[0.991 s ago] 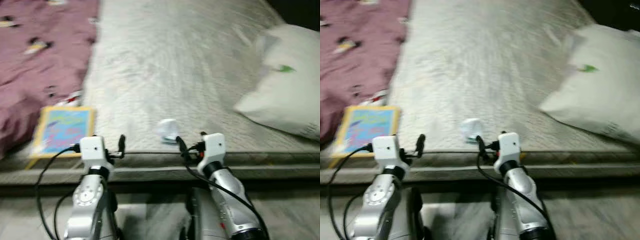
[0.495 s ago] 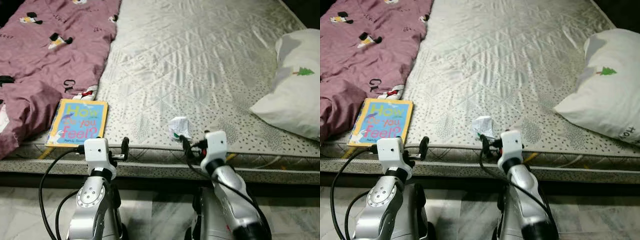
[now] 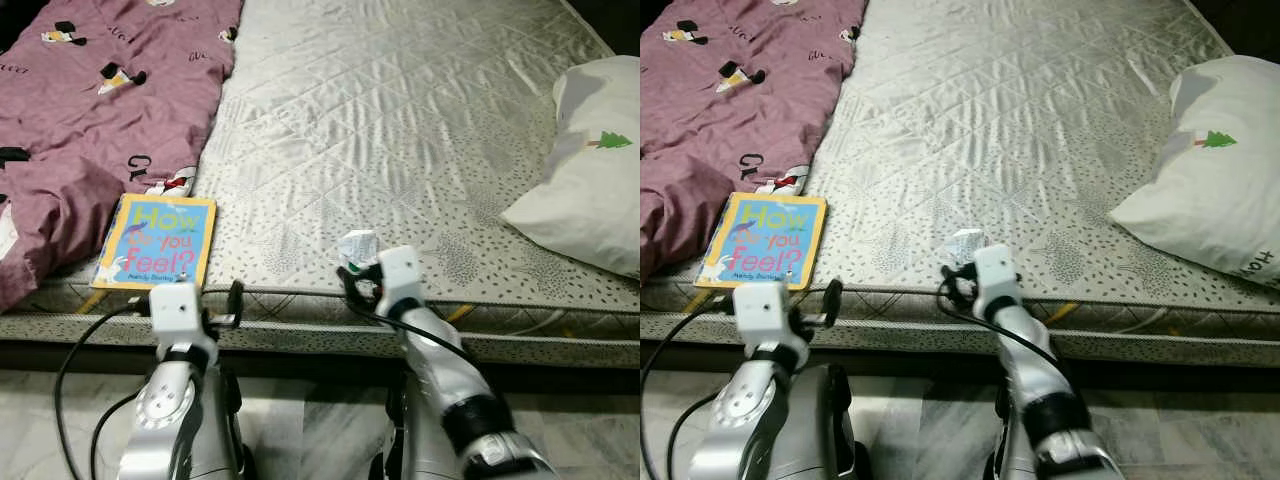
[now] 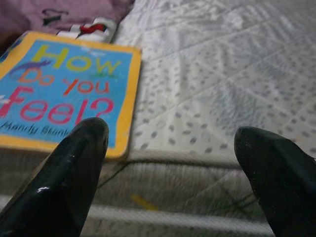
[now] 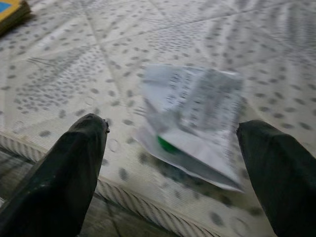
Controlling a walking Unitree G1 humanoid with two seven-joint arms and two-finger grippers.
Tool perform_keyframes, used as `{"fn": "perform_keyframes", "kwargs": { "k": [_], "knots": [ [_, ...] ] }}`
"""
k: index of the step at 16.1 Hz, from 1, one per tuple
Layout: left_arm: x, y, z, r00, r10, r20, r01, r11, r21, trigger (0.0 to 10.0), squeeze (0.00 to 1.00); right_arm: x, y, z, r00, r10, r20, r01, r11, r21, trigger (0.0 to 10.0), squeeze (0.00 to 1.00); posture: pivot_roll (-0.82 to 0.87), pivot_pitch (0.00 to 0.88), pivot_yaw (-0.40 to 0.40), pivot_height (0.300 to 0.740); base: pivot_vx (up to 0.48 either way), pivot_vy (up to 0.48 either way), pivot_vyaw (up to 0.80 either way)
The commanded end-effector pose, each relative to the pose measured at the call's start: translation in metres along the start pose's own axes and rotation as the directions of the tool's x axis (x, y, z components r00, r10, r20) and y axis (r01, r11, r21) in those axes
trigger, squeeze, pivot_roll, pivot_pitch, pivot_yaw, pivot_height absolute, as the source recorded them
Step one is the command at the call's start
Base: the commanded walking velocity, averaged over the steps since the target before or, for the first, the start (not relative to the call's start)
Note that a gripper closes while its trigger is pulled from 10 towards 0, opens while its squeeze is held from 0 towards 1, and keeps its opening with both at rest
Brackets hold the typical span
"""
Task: Clean up the room
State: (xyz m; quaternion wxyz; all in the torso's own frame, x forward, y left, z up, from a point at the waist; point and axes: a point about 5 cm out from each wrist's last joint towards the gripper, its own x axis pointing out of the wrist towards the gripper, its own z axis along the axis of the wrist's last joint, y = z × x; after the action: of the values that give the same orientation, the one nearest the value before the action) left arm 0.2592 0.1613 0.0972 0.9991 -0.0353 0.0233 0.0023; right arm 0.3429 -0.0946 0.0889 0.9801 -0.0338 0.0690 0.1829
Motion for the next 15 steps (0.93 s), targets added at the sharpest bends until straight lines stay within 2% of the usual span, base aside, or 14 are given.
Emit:
{"fn": "perform_keyframes", "kwargs": {
  "k": [1,3,7,8,10,14,15],
  "knots": [
    [-0.004,0.003,0.001,1.000,0.017,-0.003,-0.017,1.000,0.009,10.0,0.00,0.002,0.006,-0.001,1.000,0.014,0.001,-0.014,1.000,-0.013,10.0,0.00,0.11,0.213,-0.037,0.531,0.000,0.000,0.00],
    [-0.008,0.006,0.005,1.000,0.031,0.005,-0.031,0.999,0.014,10.0,0.00,0.007,0.013,0.001,1.000,0.010,0.012,-0.009,1.000,-0.026,10.0,0.00,0.14,0.223,-0.038,0.531,0.000,0.000,0.00],
    [-0.018,0.007,0.016,0.999,0.037,0.036,-0.038,0.998,0.046,10.0,0.00,0.017,0.025,0.003,1.000,-0.016,0.008,0.016,0.991,-0.136,10.0,0.00,0.19,0.239,-0.057,0.531,0.000,0.000,0.00],
    [-0.021,0.010,0.016,0.998,0.055,0.039,-0.056,0.997,0.047,10.0,0.00,0.019,0.025,0.005,1.000,-0.027,0.008,0.028,0.988,-0.152,10.0,0.00,0.20,0.242,-0.062,0.531,0.000,0.000,0.00],
    [-0.026,0.013,0.017,0.996,0.077,0.034,-0.079,0.996,0.048,10.0,0.00,0.022,0.015,0.005,0.993,-0.112,-0.023,0.106,0.976,-0.192,10.0,0.00,0.21,0.252,-0.074,0.531,0.000,0.000,0.00],
    [-0.029,0.011,0.015,0.996,0.081,0.023,-0.082,0.996,0.045,10.0,0.00,0.022,0.005,-0.001,0.979,-0.188,-0.084,0.159,0.950,-0.268,10.0,0.00,0.21,0.258,-0.076,0.531,0.000,0.000,0.00],
    [-0.029,0.009,0.015,0.997,0.077,0.018,-0.078,0.996,0.044,10.0,0.00,0.020,0.003,-0.007,0.972,-0.203,-0.119,0.163,0.946,-0.281,4.1,0.00,0.21,0.258,-0.075,0.531,0.000,0.000,0.00]
  ]
}}
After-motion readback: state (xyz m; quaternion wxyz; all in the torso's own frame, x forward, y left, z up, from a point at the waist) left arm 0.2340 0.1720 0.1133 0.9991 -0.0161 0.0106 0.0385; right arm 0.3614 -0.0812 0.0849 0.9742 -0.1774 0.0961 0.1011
